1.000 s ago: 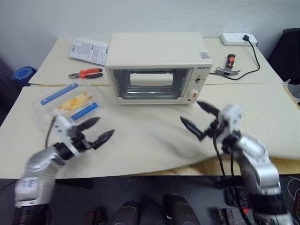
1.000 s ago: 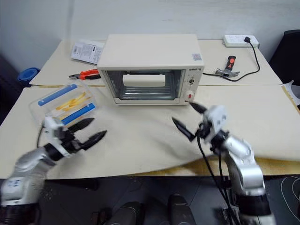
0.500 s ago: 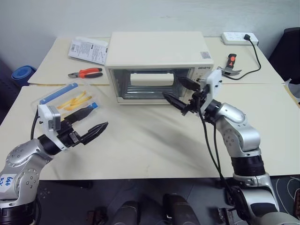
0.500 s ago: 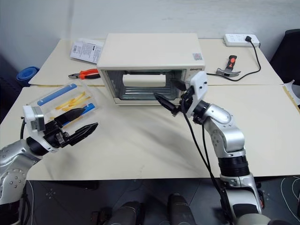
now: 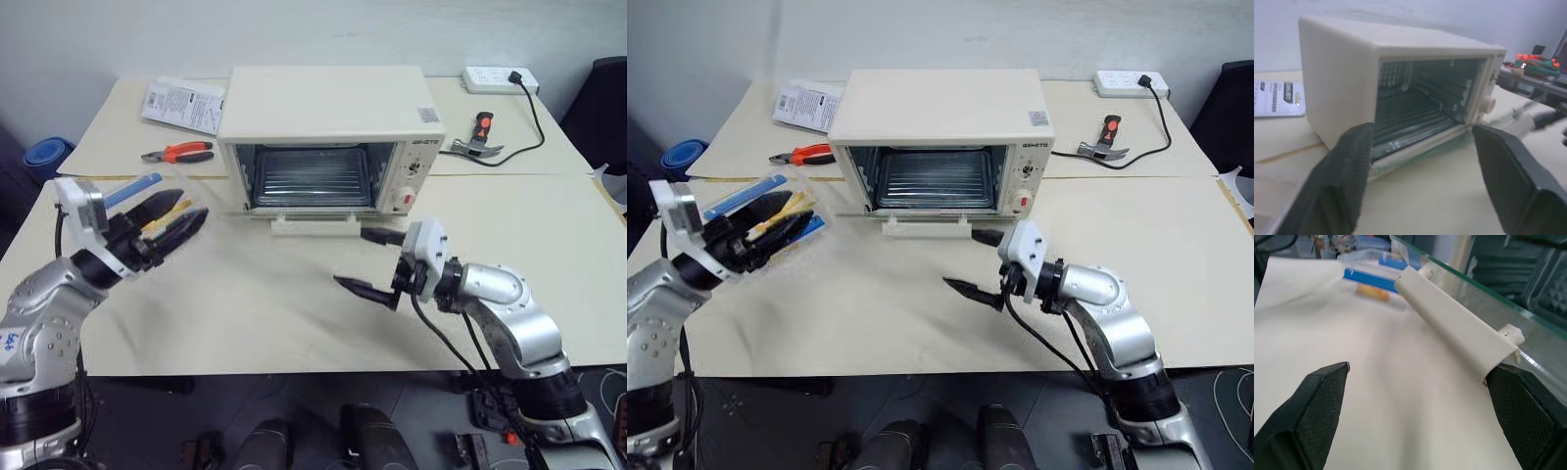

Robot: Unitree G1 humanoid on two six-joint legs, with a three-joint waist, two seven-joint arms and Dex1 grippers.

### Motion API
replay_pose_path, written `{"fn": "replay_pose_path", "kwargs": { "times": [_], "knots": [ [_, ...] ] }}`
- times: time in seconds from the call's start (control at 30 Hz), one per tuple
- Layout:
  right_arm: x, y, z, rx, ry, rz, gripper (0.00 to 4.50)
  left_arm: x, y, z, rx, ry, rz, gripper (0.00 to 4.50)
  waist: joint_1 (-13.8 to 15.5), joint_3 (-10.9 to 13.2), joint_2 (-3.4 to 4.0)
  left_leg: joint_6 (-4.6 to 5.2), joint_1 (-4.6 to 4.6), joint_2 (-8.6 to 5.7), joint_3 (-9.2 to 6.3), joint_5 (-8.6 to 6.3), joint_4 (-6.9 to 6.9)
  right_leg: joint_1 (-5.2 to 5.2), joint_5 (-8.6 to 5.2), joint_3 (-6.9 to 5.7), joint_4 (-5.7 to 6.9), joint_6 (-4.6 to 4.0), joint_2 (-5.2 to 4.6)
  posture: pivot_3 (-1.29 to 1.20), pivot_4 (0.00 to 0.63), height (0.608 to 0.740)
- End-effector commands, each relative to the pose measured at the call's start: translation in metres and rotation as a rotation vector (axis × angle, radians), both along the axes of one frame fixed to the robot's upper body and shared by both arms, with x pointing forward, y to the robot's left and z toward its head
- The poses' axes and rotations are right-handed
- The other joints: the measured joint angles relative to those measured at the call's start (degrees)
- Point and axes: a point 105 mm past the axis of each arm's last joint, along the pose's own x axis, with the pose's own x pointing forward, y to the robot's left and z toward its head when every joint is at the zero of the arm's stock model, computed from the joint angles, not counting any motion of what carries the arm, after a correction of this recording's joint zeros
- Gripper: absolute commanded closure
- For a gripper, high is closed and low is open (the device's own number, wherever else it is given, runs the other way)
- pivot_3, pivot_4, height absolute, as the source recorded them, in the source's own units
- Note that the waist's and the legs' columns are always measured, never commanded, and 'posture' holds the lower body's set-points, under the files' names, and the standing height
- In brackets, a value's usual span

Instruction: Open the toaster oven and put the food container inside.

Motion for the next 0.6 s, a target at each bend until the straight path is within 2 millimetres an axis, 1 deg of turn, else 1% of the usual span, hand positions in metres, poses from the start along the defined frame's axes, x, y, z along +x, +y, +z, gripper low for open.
{"fn": "replay_pose_path", "kwargs": {
  "times": [0.03,0.07,0.1,0.17,0.2,0.27,0.33,0.4,0.5,0.57,0.6],
  "knots": [
    [-0.010,0.007,0.007,-0.014,-0.097,0.056,0.00,0.023,-0.011,0.001,0.073,-0.033,-0.001,2.46,0.1,0.0,0.00,-0.01,0.00,0.00,-0.01,0.00,0.01,0.01,0.00,-0.01,0.01,0.00,0.00,0.00,0.150,0.740],
    [-0.010,0.008,0.006,-0.016,-0.100,0.056,0.00,0.028,-0.017,0.000,0.092,-0.038,-0.014,2.63,0.1,0.0,0.00,-0.01,0.01,0.00,-0.01,0.01,0.02,0.00,0.00,-0.01,0.02,0.00,0.01,0.00,0.150,0.740],
    [-0.010,0.008,0.004,-0.018,-0.103,0.055,0.00,0.034,-0.023,-0.002,0.113,-0.040,-0.030,3.05,0.0,0.0,0.00,-0.01,0.01,0.00,-0.01,0.00,0.02,0.00,0.00,-0.02,0.01,0.00,0.01,0.00,0.150,0.740],
    [-0.010,0.007,0.003,-0.028,-0.113,0.053,0.00,0.042,-0.034,-0.008,0.161,-0.031,-0.069,3.57,0.0,0.0,0.00,-0.02,0.00,0.00,-0.01,-0.01,0.00,-0.02,0.00,-0.03,0.01,0.00,0.01,0.00,0.150,0.740],
    [-0.010,0.005,0.002,-0.030,-0.116,0.047,0.00,0.044,-0.038,-0.013,0.185,-0.025,-0.089,3.84,-0.1,0.0,0.00,-0.02,-0.01,0.00,-0.01,-0.01,-0.01,-0.04,0.00,-0.02,0.00,0.00,0.01,0.00,0.150,0.740],
    [-0.011,-0.002,-0.001,-0.041,-0.114,0.031,0.00,0.043,-0.051,-0.023,0.240,-0.011,-0.169,4.48,-0.2,0.0,0.00,-0.03,-0.02,0.00,0.01,-0.01,-0.03,-0.09,0.00,-0.02,0.01,0.00,0.01,0.00,0.150,0.740],
    [-0.012,-0.014,-0.006,-0.058,-0.112,-0.002,0.00,0.037,-0.059,-0.036,0.310,0.009,-0.243,4.48,0.0,0.0,-0.01,-0.03,-0.03,0.01,0.02,-0.02,-0.05,-0.13,0.00,-0.01,0.01,0.00,0.01,0.00,0.150,0.740],
    [-0.020,-0.030,-0.013,-0.065,-0.099,-0.032,0.00,0.032,-0.062,-0.048,0.349,0.026,-0.268,4.48,0.2,0.0,-0.01,-0.03,-0.06,0.00,-0.01,-0.02,-0.03,-0.12,0.00,-0.02,-0.01,0.00,0.00,0.00,0.150,0.740],
    [-0.035,-0.048,-0.023,-0.070,-0.064,-0.055,0.00,0.031,-0.060,-0.054,0.334,0.042,-0.245,4.48,0.4,0.0,-0.01,0.00,-0.06,-0.01,-0.01,-0.03,0.05,-0.04,0.00,-0.01,-0.01,0.00,-0.01,0.00,0.150,0.740],
    [-0.047,-0.067,-0.033,-0.082,-0.034,-0.099,0.00,0.028,-0.058,-0.064,0.343,0.063,-0.220,4.48,0.6,0.0,-0.02,0.00,-0.04,0.00,-0.01,-0.03,0.11,0.02,0.00,0.00,0.01,0.00,0.00,0.00,0.150,0.740],
    [-0.052,-0.075,-0.033,-0.059,-0.037,-0.116,0.00,0.025,-0.057,-0.071,0.354,0.073,-0.211,4.48,0.8,0.0,-0.02,0.00,-0.01,0.00,-0.01,-0.03,0.11,0.05,0.01,0.00,0.01,0.00,0.00,0.00,0.150,0.740]
  ]
}}
